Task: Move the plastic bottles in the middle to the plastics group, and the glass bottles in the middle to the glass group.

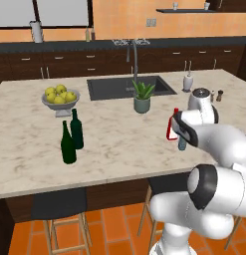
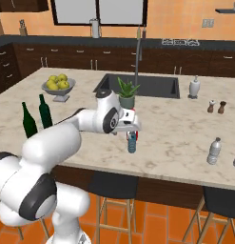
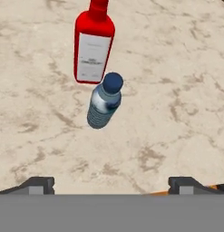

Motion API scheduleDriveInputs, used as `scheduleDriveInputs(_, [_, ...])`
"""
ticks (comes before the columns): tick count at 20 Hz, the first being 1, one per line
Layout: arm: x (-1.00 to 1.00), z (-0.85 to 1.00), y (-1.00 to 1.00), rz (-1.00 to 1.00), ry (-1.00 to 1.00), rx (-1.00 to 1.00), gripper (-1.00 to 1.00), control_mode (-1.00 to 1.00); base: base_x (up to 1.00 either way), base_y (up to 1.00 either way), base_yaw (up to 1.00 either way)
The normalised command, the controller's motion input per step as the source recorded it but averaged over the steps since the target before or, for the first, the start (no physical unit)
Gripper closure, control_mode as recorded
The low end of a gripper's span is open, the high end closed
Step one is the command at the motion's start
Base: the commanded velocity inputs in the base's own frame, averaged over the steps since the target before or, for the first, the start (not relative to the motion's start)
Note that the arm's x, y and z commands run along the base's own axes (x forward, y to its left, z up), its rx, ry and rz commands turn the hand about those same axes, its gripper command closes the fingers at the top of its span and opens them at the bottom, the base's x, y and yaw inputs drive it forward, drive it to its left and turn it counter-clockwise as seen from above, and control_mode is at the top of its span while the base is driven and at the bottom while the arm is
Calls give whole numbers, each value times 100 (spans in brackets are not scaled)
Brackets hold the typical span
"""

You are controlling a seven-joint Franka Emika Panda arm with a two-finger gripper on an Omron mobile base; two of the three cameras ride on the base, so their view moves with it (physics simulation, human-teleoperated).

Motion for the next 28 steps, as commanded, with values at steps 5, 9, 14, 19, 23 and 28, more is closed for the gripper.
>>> scheduleDriveInputs(5, [41,-21,-3,10,10,11,-100,-100,0,0,0])
scheduleDriveInputs(9, [45,-11,-11,8,2,6,-100,-100,0,0,0])
scheduleDriveInputs(14, [15,-18,-11,13,1,7,-100,-100,0,0,0])
scheduleDriveInputs(19, [27,-27,-6,6,1,1,-100,-100,0,0,0])
scheduleDriveInputs(23, [36,-21,0,0,6,0,-100,-100,0,0,0])
scheduleDriveInputs(28, [30,-17,0,0,9,0,-100,-100,0,0,0])
